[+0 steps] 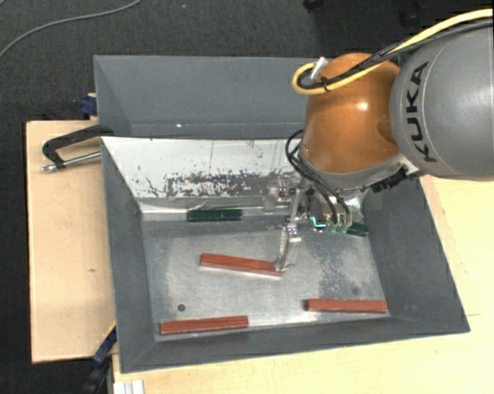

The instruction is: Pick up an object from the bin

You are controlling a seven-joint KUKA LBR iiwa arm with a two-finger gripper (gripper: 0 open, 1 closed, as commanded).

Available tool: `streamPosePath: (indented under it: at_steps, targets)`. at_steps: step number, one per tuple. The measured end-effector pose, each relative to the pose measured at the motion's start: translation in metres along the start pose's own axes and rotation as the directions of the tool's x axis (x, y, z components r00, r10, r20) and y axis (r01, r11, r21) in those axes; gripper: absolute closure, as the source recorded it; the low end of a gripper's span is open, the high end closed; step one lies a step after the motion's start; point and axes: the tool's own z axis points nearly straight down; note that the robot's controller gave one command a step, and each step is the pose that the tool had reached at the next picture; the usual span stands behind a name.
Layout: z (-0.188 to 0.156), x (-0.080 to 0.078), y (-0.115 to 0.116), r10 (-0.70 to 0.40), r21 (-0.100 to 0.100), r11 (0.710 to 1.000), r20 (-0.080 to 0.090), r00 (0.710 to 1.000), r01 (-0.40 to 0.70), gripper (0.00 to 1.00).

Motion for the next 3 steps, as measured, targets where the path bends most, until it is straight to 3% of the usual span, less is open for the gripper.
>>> streamPosePath:
  at_steps: [1,2,3]
  targets:
    - [0.130,-0.022,0.010,0.040,0.000,0.999,0.001,0.999,-0.040,0.00]
    - [0.125,-0.024,0.010,0.041,-0.001,0.999,0.008,0.999,-0.041,1.00]
    - [-0.019,-0.031,0.025,0.057,-0.004,0.998,0.022,0.998,-0.057,1.00]
